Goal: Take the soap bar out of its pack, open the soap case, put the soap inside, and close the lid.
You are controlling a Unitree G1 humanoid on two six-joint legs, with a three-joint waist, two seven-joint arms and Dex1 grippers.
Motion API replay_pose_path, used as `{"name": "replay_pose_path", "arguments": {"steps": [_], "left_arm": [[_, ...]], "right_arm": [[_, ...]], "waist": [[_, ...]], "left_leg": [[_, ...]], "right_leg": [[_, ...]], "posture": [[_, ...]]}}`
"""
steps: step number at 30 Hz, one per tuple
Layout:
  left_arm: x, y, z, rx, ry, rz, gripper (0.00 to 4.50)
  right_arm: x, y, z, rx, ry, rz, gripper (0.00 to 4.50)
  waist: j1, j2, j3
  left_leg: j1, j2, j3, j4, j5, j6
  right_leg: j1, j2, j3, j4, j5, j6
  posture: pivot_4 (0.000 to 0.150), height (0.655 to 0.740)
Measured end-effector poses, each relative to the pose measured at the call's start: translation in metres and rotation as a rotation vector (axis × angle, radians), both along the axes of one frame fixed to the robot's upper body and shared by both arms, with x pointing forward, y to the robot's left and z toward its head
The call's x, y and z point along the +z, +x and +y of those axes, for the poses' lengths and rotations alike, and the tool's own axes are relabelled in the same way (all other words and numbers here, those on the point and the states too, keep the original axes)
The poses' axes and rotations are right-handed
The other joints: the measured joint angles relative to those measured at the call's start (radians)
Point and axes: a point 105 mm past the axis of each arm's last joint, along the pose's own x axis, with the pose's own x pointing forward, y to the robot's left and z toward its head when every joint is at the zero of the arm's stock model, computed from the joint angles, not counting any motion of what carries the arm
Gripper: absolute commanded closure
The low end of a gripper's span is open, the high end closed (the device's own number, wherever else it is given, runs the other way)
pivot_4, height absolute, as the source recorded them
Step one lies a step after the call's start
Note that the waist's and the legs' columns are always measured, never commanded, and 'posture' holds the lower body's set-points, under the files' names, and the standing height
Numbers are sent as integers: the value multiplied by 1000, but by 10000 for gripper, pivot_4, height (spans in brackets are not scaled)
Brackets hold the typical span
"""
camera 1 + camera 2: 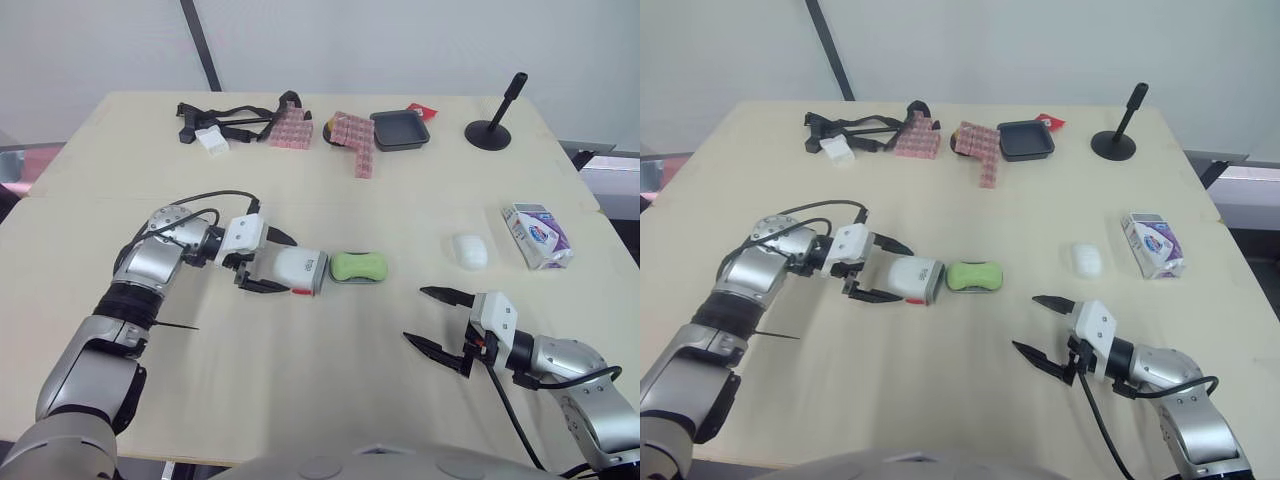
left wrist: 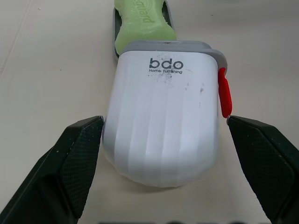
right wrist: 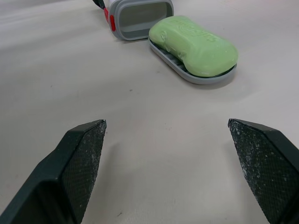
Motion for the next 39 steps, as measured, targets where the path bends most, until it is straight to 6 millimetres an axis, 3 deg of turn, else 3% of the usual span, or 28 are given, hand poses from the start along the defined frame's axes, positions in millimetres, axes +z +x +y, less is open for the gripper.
{"name": "replay_pose_path", "arguments": {"steps": [12, 26, 27, 29, 39], "left_arm": [[-12, -3, 1, -7, 43, 20, 0], [-13, -2, -3, -9, 25, 0, 0], [-13, -2, -4, -10, 22, -1, 5364], [-13, -2, -5, -11, 18, -4, 10528], [-14, -1, -5, -13, 9, -14, 10540]], "right_arm": [[0, -1, 0, -8, 3, -4, 222], [1, -1, -2, -42, 50, 2, 222], [1, -1, -2, -42, 50, 3, 0], [1, -2, -2, -42, 49, 5, 0], [0, -3, -3, -38, 41, 8, 0]], "waist": [[0, 0, 0], [-1, 0, 0], [-1, 0, 0], [-1, 0, 0], [0, 0, 0]], "left_leg": [[0, 0, 0, 0, 0, 0], [0, 0, 0, -1, 0, 0], [0, 0, 0, -1, 0, 0], [0, 0, 0, -1, 0, 0], [0, 0, 0, -1, 0, 0]], "right_leg": [[0, 0, 0, 0, 0, 0], [0, 0, 0, -1, 0, 0], [0, 0, 0, -1, 0, 0], [0, 0, 0, -1, 0, 0], [0, 0, 0, -1, 0, 0]], "posture": [[1500, 7400], [1500, 7400], [1500, 7400], [1500, 7400], [1500, 7400]]}}
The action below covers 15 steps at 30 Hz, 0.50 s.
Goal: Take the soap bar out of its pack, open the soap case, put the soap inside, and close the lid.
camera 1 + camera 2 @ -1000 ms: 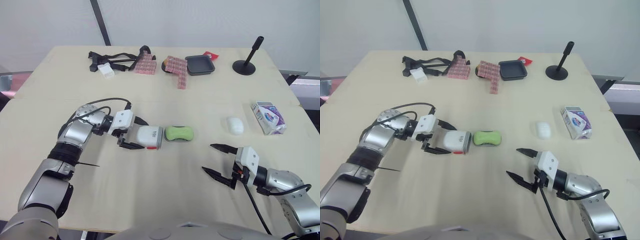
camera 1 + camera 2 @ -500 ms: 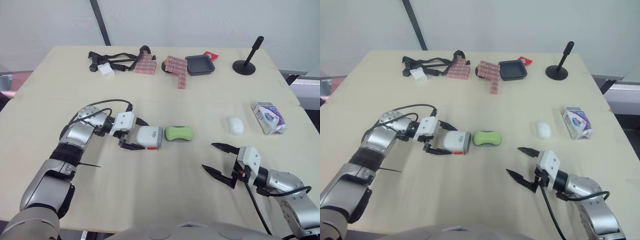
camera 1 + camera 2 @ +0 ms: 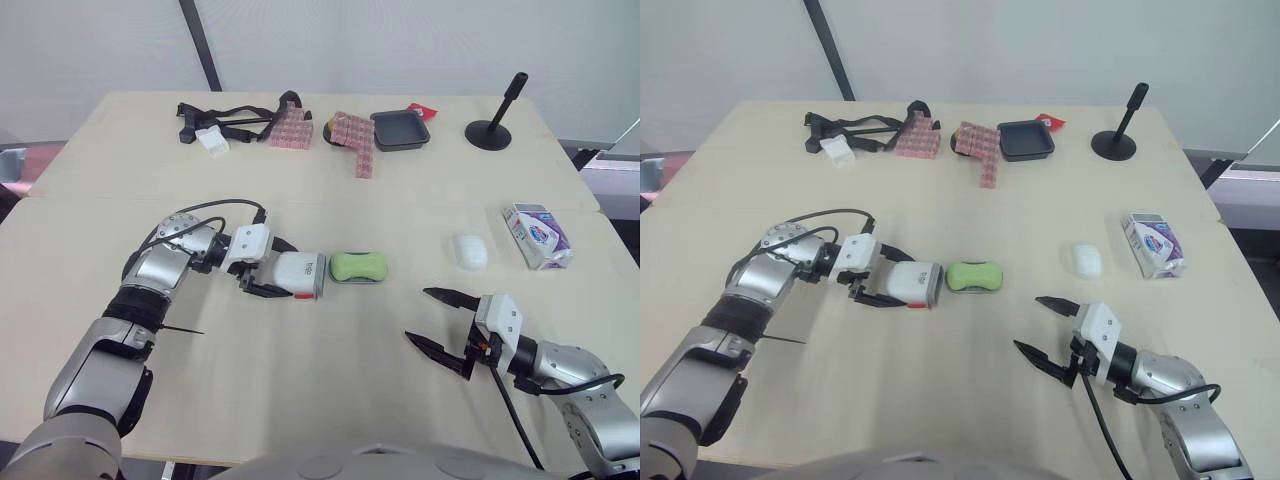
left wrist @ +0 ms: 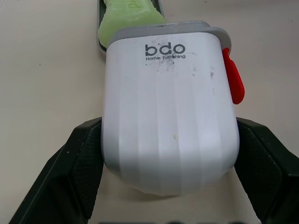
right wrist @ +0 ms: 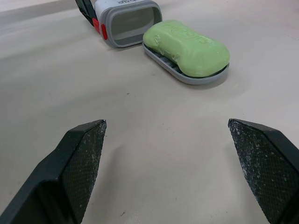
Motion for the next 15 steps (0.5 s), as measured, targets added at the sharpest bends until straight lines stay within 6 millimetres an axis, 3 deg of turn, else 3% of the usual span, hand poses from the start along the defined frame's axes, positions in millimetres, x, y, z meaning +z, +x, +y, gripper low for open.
{"name": "replay_pose_path", "arguments": {"steps": [3, 6, 15], "left_arm": [[0, 0, 1, -1, 0, -3, 10540], [0, -3, 6, 6, 2, -1, 10540], [1, -21, 10, 2, -19, 14, 10540]], "right_arm": [[1, -1, 0, 17, -14, 2, 0], [15, -3, 6, 114, -69, -24, 0], [66, 33, 24, 194, -114, -77, 0]], "waist": [[-1, 0, 0], [-7, 0, 1], [-11, 0, 2]], "left_leg": [[0, 0, 0, 0, 0, 0], [0, 0, 0, -1, 0, 0], [0, 0, 0, -2, 2, -4]], "right_leg": [[0, 0, 0, 0, 0, 0], [0, 1, 0, 0, 0, 0], [0, 1, 0, -1, 0, 0]], "posture": [[1500, 7400], [1500, 7400], [1500, 7400]]}}
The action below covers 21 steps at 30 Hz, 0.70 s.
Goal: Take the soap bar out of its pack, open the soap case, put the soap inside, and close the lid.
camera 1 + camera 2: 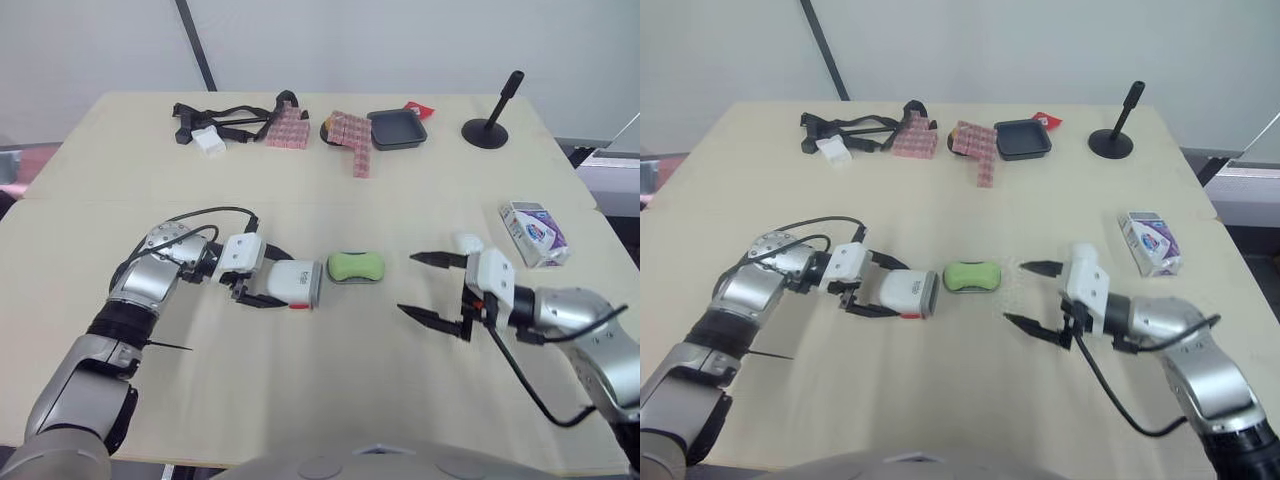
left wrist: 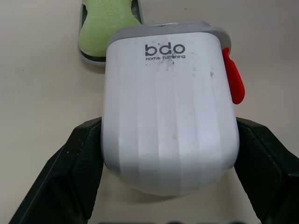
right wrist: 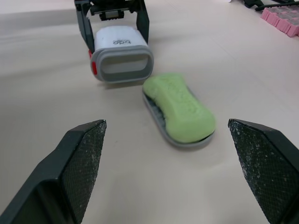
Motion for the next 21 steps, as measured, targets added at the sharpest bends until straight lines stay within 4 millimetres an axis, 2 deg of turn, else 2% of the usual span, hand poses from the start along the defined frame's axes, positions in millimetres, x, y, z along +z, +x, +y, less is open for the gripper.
{"name": "replay_pose_path", "arguments": {"steps": [5, 11, 15, 21], "left_arm": [[-1, -18, -7, -12, -30, 35, 10540], [0, -21, -12, -3, -38, 49, 10540], [1, -21, -13, 3, -40, 46, 10540], [1, -20, -13, 11, -40, 41, 10540]], "right_arm": [[2, 14, 23, 111, -113, 63, 0], [-1, 39, 47, 167, -186, 69, 0], [-9, 53, 54, 181, -243, 80, 0], [-17, 56, 63, 222, -274, 96, 0]], "waist": [[-3, 0, 1], [-2, 1, 2], [0, 1, 2], [3, 1, 2]], "left_leg": [[0, 0, 0, -1, 1, -1], [0, 0, 0, -2, 1, -2], [0, 0, 1, -2, 1, -2], [-1, 0, 1, -1, 1, -2]], "right_leg": [[0, 1, 0, 0, 0, 0], [0, 1, 0, 0, 0, 0], [-1, 1, 0, 0, 0, 0], [-1, 1, 0, 2, 0, 0]], "posture": [[1500, 7400], [1500, 7400], [1500, 7400], [1500, 7400]]}}
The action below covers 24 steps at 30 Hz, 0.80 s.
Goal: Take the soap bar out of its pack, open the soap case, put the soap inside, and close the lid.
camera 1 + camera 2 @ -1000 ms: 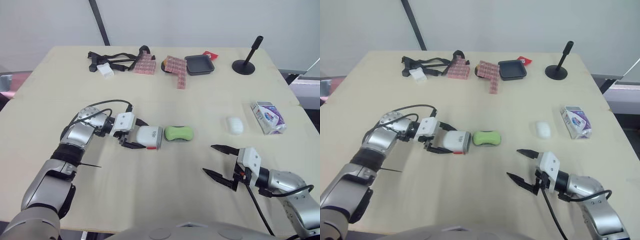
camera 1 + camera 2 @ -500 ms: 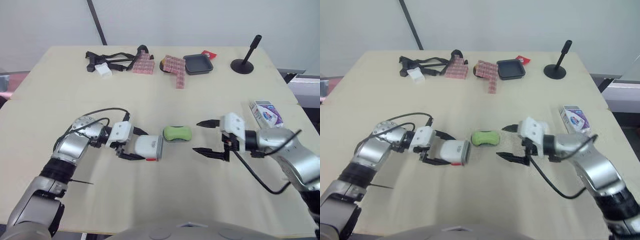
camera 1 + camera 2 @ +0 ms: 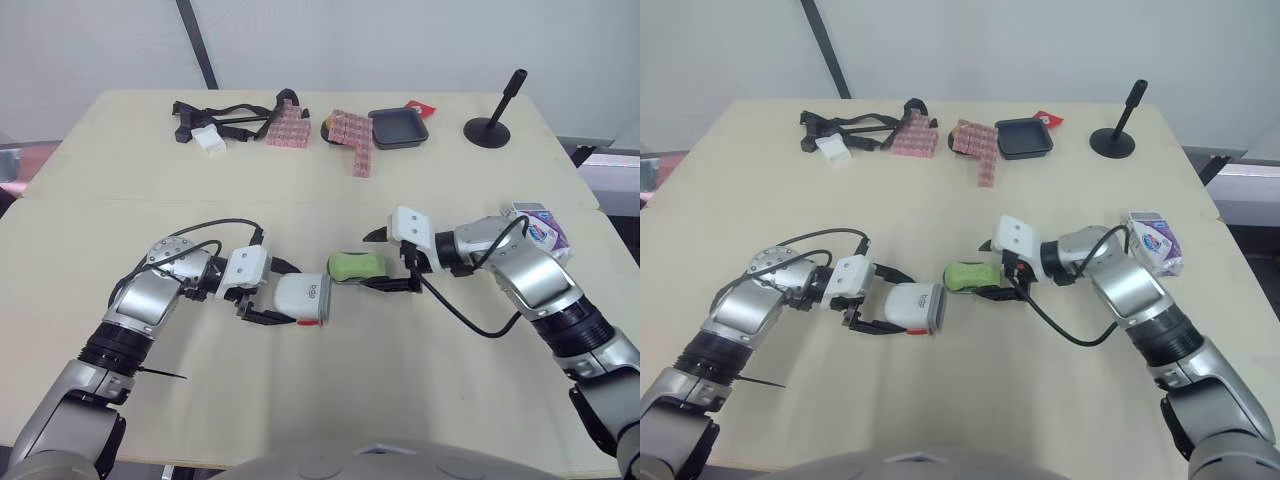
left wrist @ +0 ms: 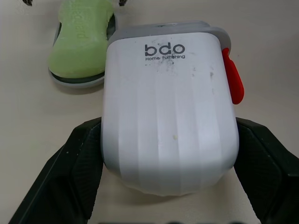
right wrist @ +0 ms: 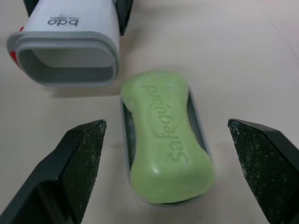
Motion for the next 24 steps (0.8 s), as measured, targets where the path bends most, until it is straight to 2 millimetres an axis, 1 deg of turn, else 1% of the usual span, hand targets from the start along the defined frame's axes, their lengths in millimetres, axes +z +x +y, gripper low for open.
{"name": "replay_pose_path", "arguments": {"steps": [7, 12, 19, 24], "left_arm": [[0, 1, 0, 6, 0, -4, 10540], [0, 1, 0, 10, -2, -7, 10540], [0, 1, -1, 6, -2, -6, 10540], [0, 0, -1, 5, -2, -7, 10540]], "right_arm": [[-5, 6, 10, 31, -25, -7, 0], [-16, 5, 10, 54, -68, 22, 0], [-18, 7, 17, 66, -78, 14, 0], [-25, 9, 17, 68, -103, 18, 0]], "waist": [[1, 0, 0], [6, 0, 0], [7, 0, 0], [9, 0, 0]], "left_leg": [[0, 0, 0, 0, 0, 0], [0, 0, 0, 1, 0, 0], [0, 0, 0, 1, 0, 0], [0, 0, 0, 1, 0, 0]], "right_leg": [[0, 0, 0, 0, 0, 0], [0, 0, 0, 1, 0, 0], [-1, 0, 0, 1, 0, 0], [-1, 0, 0, 2, 0, 0]], "posture": [[1500, 7400], [1500, 7400], [1500, 7400], [1500, 7400]]}}
